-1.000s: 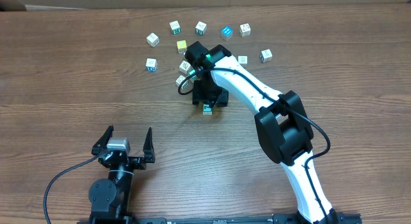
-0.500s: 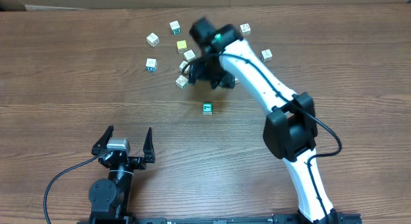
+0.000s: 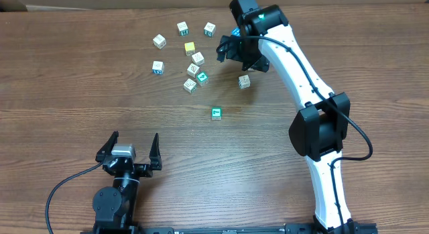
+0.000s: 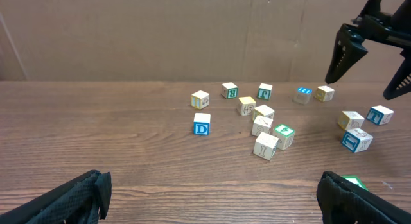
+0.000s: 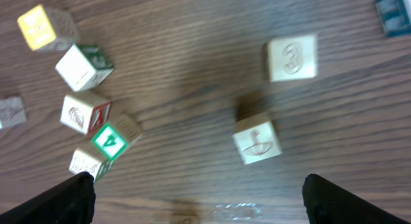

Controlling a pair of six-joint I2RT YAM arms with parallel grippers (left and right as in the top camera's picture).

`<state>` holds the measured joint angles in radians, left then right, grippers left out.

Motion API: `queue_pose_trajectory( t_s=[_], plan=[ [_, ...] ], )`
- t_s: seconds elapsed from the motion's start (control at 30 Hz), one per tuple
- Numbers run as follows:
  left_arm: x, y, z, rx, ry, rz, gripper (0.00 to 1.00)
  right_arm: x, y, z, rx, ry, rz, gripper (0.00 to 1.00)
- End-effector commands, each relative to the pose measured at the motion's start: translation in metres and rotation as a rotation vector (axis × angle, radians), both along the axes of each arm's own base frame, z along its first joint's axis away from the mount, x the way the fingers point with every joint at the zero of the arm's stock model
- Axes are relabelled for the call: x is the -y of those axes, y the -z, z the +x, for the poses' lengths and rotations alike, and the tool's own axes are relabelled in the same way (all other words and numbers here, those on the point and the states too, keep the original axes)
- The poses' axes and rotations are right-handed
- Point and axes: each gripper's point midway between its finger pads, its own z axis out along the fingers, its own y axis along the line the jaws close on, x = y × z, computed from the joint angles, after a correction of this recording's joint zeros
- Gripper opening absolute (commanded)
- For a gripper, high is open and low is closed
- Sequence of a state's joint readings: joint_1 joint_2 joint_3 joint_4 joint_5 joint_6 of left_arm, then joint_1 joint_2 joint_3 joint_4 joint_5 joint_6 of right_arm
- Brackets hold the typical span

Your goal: Form a circle

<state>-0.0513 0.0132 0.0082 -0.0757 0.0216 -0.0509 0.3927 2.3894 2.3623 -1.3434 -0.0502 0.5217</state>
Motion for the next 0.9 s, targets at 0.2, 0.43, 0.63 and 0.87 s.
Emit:
queue_pose_trajectory(
  t_s=[0.2, 0.43, 0.63, 0.87],
  plan=[
    [-0.002, 0.0, 0.0, 0.004, -0.008, 0.014, 1.0, 0.016, -0.001, 0.009, 0.054, -0.003, -0.095, 1.0],
    [-0.002, 0.0, 0.0, 0.004, -0.008, 0.014, 1.0, 0.025, 0.044, -0.003, -0.02, -0.001, -0.132, 1.0],
    [-0.002, 0.0, 0.0, 0.004, -0.008, 0.014, 1.0, 0.027, 0.079, -0.008, -0.034, -0.054, -0.149, 0.97],
    [-0.002, 0.0, 0.0, 0.004, -0.008, 0.014, 1.0, 0.027, 0.092, -0.006, -0.021, -0.072, -0.148, 0.67]
  ],
)
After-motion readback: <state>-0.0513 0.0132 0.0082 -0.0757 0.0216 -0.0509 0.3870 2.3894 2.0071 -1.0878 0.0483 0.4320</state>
